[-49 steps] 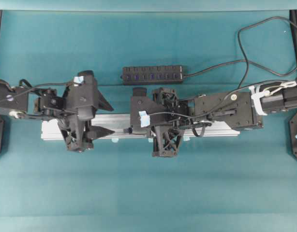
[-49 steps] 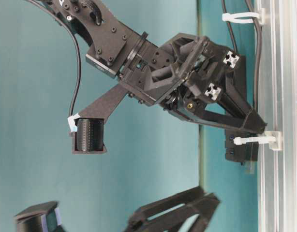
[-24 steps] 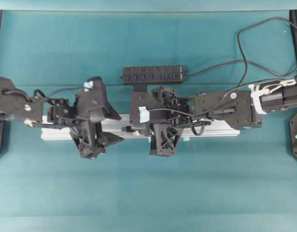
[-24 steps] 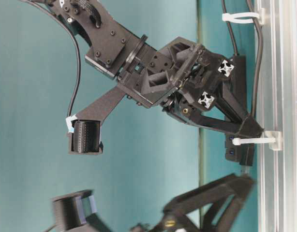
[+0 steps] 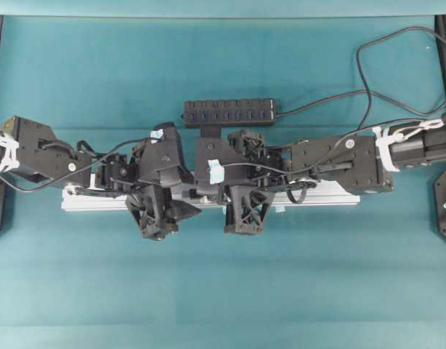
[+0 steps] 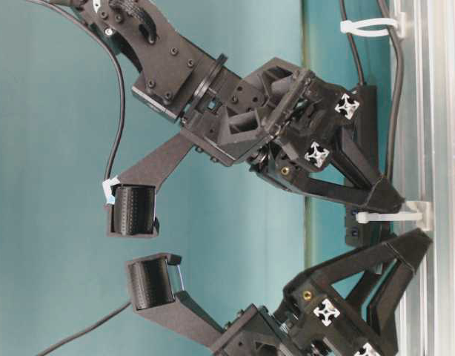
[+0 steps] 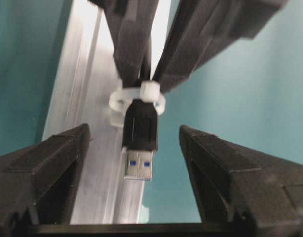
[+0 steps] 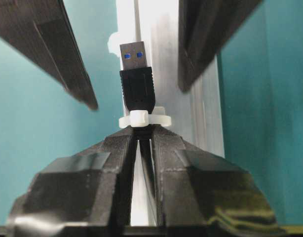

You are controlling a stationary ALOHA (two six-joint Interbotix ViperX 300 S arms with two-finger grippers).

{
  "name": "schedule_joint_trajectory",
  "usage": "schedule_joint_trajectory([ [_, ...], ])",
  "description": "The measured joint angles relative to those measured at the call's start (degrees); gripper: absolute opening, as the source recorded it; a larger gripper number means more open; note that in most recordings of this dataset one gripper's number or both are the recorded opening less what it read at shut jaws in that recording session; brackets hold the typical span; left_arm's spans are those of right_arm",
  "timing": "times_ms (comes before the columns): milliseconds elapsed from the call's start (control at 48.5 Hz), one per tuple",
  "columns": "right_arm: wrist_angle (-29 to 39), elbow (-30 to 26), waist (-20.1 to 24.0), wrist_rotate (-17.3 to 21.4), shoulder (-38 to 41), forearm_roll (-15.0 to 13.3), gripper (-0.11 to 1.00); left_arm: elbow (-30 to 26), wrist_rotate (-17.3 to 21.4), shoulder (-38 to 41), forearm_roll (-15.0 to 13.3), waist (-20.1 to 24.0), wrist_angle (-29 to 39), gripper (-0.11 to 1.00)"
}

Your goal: Pass the USB cable through three rings with both arms.

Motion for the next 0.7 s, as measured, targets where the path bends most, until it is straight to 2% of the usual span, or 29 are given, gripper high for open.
schedule_joint_trajectory([
  [247, 0.0, 0.0, 0.0, 0.1, 0.1, 0.0, -0.07, 0.0, 0.4, 0.0, 0.0, 0.1, 0.0, 0.55],
  [515, 0.0, 0.0, 0.0, 0.1, 0.1, 0.0, -0.07, -0.1, 0.5, 0.0, 0.1, 0.0, -0.1, 0.23],
  [701, -0.1, 0.1, 0.0, 0.0, 0.2, 0.0, -0.07, -0.1, 0.7, 0.0, 0.1, -0.1, -0.1, 0.21],
])
